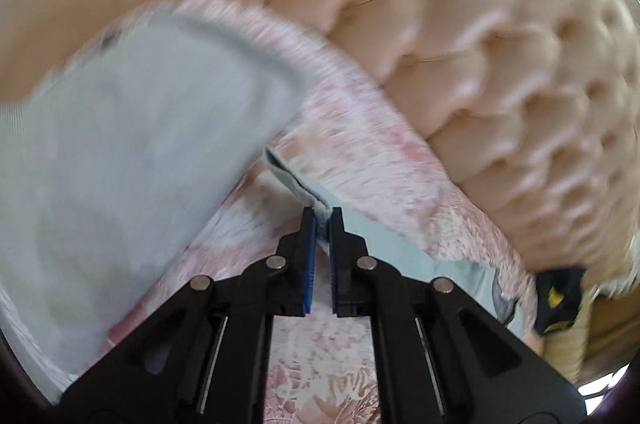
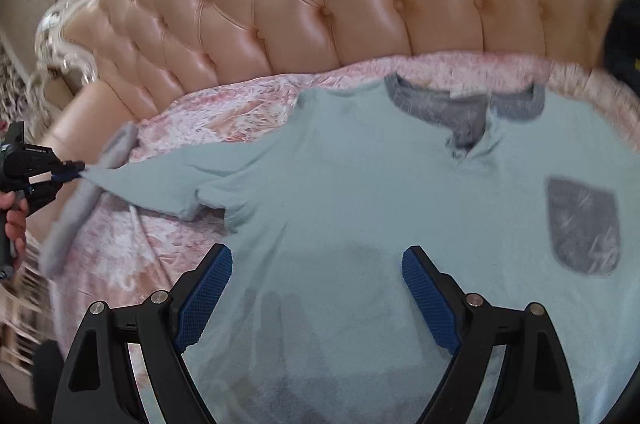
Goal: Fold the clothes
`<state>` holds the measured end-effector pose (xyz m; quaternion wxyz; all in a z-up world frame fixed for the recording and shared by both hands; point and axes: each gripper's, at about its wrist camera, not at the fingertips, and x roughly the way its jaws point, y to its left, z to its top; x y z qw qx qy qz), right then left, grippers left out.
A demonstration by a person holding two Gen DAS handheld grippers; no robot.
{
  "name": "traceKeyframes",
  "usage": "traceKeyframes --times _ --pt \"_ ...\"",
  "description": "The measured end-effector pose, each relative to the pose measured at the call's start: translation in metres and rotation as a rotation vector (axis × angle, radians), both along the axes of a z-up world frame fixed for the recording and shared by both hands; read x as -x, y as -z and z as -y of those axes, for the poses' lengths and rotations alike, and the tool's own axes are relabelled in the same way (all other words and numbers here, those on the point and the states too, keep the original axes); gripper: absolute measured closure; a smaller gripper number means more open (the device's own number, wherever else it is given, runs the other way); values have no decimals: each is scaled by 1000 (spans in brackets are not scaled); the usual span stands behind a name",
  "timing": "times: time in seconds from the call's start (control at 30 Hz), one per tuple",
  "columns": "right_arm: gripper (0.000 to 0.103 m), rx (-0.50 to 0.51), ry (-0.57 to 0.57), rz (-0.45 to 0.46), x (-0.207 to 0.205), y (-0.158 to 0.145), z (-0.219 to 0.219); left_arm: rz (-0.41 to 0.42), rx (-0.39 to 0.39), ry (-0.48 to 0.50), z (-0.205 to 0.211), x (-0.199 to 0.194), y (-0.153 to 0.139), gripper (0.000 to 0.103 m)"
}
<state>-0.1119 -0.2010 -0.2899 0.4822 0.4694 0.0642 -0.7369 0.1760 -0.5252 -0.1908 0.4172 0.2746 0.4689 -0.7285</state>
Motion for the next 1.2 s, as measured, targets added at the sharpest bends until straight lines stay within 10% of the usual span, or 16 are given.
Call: traceKeyframes --times 0.17,0.37,0.47,1.2 --pt "15 55 -30 -2 -7 -4 13 19 114 94 -2 33 -55 96" --pt "15 -165 -143 -462 -67 -11 48 39 179 211 -5 71 -93 96" --pt "15 -282 -192 -545 -99 -9 72 40 193 270 -9 89 -103 96" --pt "9 -281 -40 -127 -89 25 149 81 286 503 -52 184 -158 96"
